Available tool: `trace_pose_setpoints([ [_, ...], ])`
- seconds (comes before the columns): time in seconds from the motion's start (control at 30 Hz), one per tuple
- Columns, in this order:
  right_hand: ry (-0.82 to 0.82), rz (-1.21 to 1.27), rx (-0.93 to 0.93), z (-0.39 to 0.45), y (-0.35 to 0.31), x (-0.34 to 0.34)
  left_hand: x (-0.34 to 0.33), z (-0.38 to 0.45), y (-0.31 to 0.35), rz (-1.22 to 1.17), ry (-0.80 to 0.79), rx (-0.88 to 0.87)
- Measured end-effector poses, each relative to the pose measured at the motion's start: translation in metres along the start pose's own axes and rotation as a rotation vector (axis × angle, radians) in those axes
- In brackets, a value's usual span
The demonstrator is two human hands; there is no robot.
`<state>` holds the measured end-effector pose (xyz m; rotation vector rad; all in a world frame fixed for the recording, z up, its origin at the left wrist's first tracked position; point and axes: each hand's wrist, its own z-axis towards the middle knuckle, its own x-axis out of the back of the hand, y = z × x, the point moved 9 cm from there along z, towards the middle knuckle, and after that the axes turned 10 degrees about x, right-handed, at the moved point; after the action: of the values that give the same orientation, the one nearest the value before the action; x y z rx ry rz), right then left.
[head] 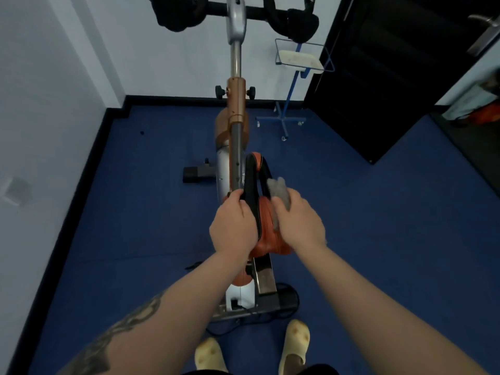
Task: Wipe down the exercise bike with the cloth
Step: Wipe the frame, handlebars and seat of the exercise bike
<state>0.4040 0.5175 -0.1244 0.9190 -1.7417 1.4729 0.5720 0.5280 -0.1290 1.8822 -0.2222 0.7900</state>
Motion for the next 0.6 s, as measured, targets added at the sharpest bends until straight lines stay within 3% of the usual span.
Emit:
trace_pose_setpoints([
  [0.23, 0.433, 0.306, 0.054, -0.077, -0.007, -0.016, 0.0, 0.004, -0.004, -0.003, -0.011, -0.001],
  [0.37, 0.462, 0.46, 0.1, -0.065, 0.006, -0.008, -0.002, 0.003, -0.003, 0.004, -0.018, -0.02],
  [0.47, 0.524, 0.71, 0.016, -0.066, 0.019, -0.013, -0.001, 0.004, -0.005, 0.003, -0.011, -0.015],
  [0.6, 0.555, 0.636, -0.152, -0.069, 0.014, -0.025, -0.002, 0.003, -0.007, 0.004, -0.015, -0.015],
])
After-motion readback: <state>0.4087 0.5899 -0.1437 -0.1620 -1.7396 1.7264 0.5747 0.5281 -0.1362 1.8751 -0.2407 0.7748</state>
